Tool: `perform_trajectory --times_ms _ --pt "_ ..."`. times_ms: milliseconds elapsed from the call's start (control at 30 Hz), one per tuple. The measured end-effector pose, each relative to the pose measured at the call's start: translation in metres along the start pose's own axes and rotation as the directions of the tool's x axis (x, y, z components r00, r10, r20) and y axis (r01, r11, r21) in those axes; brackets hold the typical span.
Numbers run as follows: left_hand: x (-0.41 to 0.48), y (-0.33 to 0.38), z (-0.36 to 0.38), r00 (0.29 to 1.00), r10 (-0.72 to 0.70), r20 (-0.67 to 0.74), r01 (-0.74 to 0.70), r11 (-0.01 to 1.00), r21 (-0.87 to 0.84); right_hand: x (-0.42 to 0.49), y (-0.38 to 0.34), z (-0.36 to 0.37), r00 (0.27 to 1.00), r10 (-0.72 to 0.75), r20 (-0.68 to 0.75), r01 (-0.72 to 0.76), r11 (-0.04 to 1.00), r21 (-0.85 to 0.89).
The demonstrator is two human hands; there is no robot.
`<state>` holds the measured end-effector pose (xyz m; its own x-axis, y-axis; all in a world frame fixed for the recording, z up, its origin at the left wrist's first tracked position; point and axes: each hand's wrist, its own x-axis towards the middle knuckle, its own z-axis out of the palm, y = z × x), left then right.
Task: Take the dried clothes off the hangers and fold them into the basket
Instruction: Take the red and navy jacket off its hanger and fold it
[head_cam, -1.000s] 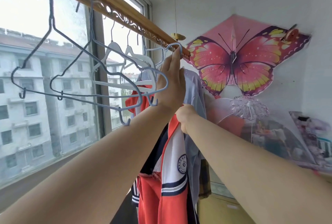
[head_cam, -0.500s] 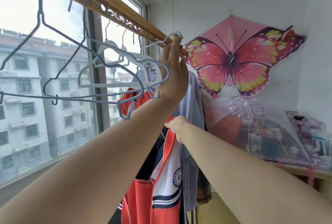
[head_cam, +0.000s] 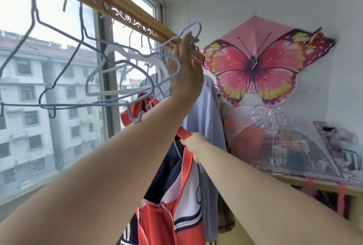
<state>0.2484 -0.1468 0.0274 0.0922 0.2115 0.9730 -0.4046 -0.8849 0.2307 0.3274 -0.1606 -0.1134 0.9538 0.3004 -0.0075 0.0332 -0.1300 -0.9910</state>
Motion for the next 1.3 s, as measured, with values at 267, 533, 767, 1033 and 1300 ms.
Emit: perform_trajectory --times_ms 267,533,767,1033,1300 --pt "-0.019 -0.051 -0.002 0.928 -0.263 0.263 0.236 0.963 0.128 0.007 -0.016 -0.008 0.981 -0.186 -0.060 0.191 0.977 0.094" --pt "-0.041 -0.097 -0.004 0.754 -0.556 0.350 0.388 0.807 0.445 0.007 -0.034 -0.010 0.945 -0.310 -0.106 0.325 0.928 0.184" --pt "-0.073 -0.132 -0.003 0.828 -0.526 0.194 0.495 0.848 0.186 0.014 -0.038 -0.005 0.940 -0.326 -0.103 0.341 0.915 0.215" --pt "-0.081 -0.190 0.007 0.625 -0.764 0.163 0.716 0.643 0.270 0.015 0.004 -0.002 0.958 -0.284 -0.028 0.284 0.943 0.176" --pt "-0.137 -0.199 0.027 0.544 -0.691 0.476 0.701 0.686 0.195 0.015 0.012 -0.026 0.972 -0.230 -0.046 0.235 0.954 0.188"
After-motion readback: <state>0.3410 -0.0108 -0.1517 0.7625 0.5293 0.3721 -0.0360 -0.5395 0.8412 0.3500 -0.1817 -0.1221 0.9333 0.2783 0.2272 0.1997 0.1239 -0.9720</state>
